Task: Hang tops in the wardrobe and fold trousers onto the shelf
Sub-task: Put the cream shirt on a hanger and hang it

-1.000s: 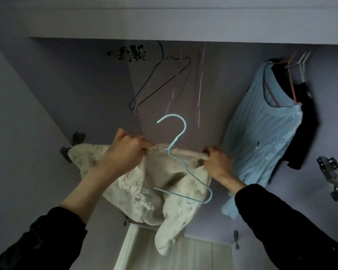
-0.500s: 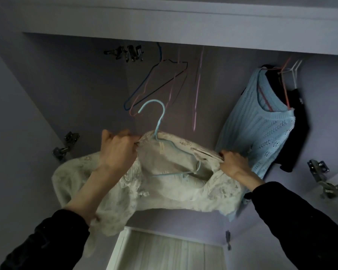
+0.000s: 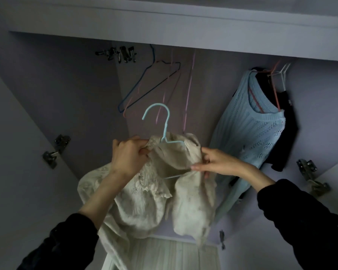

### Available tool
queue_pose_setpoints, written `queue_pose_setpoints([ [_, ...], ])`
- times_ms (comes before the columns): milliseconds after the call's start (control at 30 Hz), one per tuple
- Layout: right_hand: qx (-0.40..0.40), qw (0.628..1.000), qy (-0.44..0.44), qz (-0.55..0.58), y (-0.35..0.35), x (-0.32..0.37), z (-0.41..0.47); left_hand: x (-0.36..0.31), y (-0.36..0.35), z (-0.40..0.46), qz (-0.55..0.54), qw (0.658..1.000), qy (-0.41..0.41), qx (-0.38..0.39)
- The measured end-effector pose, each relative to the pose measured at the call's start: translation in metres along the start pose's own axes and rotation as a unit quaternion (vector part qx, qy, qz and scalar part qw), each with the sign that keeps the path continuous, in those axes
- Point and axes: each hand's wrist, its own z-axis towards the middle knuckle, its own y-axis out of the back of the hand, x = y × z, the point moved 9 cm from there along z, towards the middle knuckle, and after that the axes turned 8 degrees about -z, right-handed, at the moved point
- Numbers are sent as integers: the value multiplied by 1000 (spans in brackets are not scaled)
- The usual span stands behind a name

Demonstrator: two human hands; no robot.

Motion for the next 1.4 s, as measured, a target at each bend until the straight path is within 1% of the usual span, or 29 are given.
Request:
queue_pose_setpoints([
  [33,14,1000,9,-1,-2,2,-2,0,0,1,-8,1000,-1,-3],
  [67,-16,999,13,-31,6,2,-2,-1,2,2,-10,1000,-5,-6],
  [133,-107,983,-2,-151,30,-5,0,-3,5,2,-5,1000,-16,-10],
  [167,-133,970,-6,-203,36,-5,-1,-4,7,3,-7,1000,-23,-15],
  [200,-135,967,-4,-215,35,-4,0,-7,8,3,-12,999,-30,-19],
  [300,-78,980,10,-181,11,-6,8,-17,7,1,-22,998,-50,-22],
  [367,-72,986,4,-148,1,-10,11,-19,5,0,-31,998,-52,-18],
  [533,-107,988,36,-108,-1,-4,12,-12,6,1,-51,998,-42,-25],
  [600,-130,986,53,-93,1,2,12,-17,8,0,-55,996,-55,-38],
  [733,-184,981,65,-23,17,4,11,-25,12,-1,-75,991,-85,-68],
  [800,-207,976,69,-24,28,2,7,-20,16,-1,-53,990,-100,-81],
  [833,-220,972,70,-28,34,0,4,-11,17,0,-27,994,-84,-68],
  [933,-262,961,80,-35,52,-8,-5,39,10,0,27,999,12,-11],
  [1000,-283,955,80,-44,63,-16,-10,69,1,-5,26,997,77,15],
  [1067,-283,955,74,-47,71,-25,-13,86,-13,-11,-10,990,133,43],
  [1100,-284,955,73,-46,76,-28,-15,90,-17,-10,-30,988,149,35],
  [1167,-290,954,65,-43,84,-35,-19,87,-15,-6,-68,987,149,-2],
  [1267,-319,946,36,-51,99,-46,-24,74,-1,3,-133,983,110,-57],
  [1333,-329,941,17,-73,107,-53,-27,68,12,7,-112,986,89,-86],
  [1400,-320,942,11,-98,107,-57,-29,69,21,11,-87,987,83,-110],
])
